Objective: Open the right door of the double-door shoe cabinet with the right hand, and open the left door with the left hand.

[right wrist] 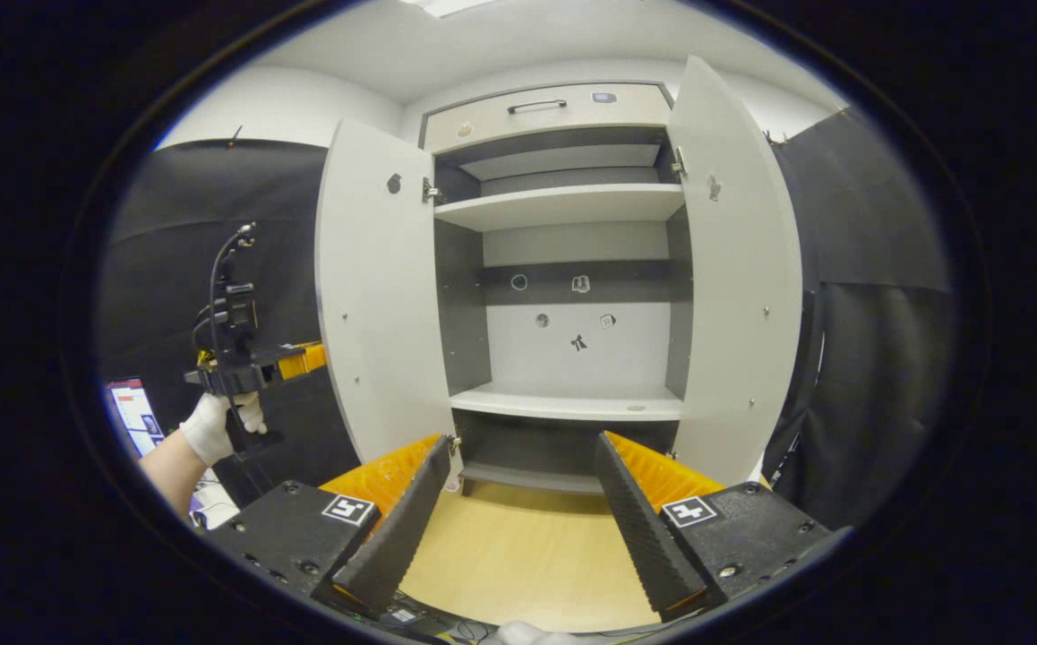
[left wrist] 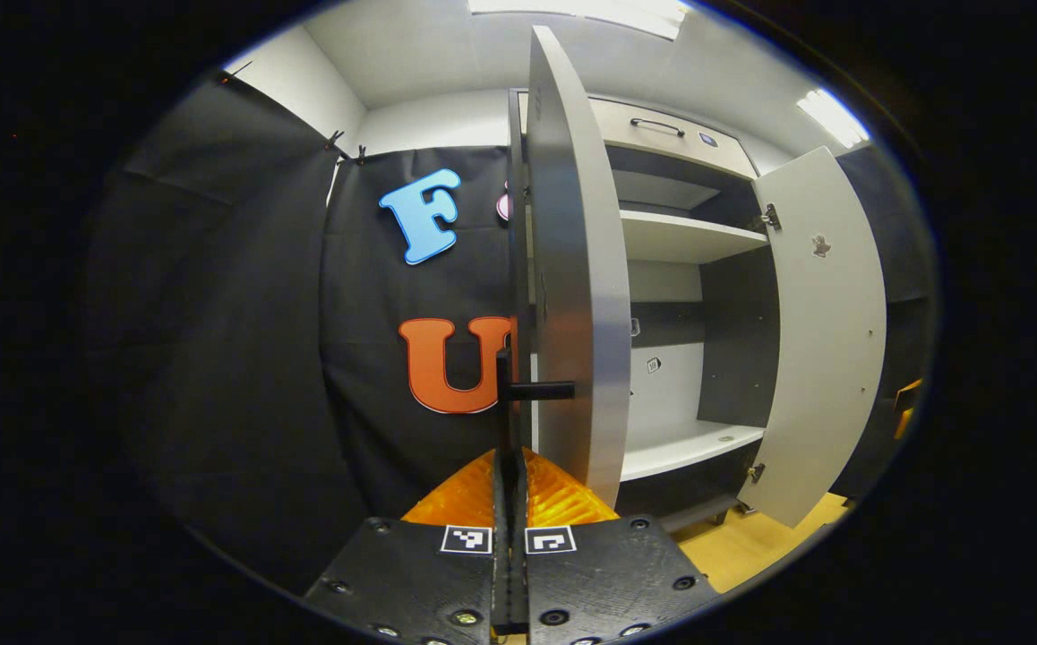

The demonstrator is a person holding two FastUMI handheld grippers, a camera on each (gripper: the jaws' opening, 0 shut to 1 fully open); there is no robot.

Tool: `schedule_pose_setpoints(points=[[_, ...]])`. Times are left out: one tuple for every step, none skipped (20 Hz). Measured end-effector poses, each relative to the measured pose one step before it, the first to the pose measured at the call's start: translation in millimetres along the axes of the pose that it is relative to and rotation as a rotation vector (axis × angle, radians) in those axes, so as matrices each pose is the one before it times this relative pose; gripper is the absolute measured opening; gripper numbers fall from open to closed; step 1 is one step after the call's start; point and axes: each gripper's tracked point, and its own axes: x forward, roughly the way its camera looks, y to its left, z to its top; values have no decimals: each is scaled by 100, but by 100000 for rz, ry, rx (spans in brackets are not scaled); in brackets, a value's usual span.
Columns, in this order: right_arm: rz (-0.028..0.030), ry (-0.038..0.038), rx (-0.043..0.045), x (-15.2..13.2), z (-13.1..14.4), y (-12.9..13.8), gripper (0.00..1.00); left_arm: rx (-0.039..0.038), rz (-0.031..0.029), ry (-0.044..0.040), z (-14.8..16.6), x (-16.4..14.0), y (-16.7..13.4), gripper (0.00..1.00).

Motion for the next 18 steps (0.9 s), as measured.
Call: schedule_pose_setpoints(points=[[-306,149,31,62,21,-37,100,-681,222,-201,34,-99,34,0],[-327,49,28,-11,-10,-36,100,77,588,79,-4,74,11,0],[-202,83,-30,-7,-9,-65,100,-351,585,242,-24,-39,65,0],[-191,-176,46,22,66,-65,100,-94,68,211,-40,17,-48,0],[-199,-125,-124,34,133,-10,100,330,11,33,11,-76,-148,0],[-176,-290,-118,84,41,-22,100,615,300,178,-64,70,-23,0],[-140,-103,-17,19,105,-32,100,544,1017,96,-2,-106,266,0],[112,-18,220,-25,34,-28,100,310,96,-468,47,18,-60,1],[7,-35,249,-24,115,-36,100,667,1659,172,-1,-87,314,1],[62,-60,77,-86,28,-68,100,-342,1884,195,-76,-150,693,3],[-141,-317,-26,-86,132,-17,100,-1218,1444,675,-67,-132,581,12],[-186,-241,-26,-49,29,-109,100,-1052,1596,-175,-117,-41,768,23],[-253,-228,-27,-21,131,-192,100,-1279,685,-28,-149,-156,529,41],[-297,-186,71,-66,16,-100,100,-820,1362,45,48,-352,485,59],[-241,-208,280,-56,117,-116,100,-138,82,138,-100,-524,185,77],[-154,85,290,-259,-94,-34,100,774,162,113,-216,-440,-13,95],[72,-3,241,-165,-4,-84,100,1718,857,-114,-130,-783,328,97],[-44,-52,91,-194,-57,-89,100,1325,1184,1051,-372,-514,389,96]])
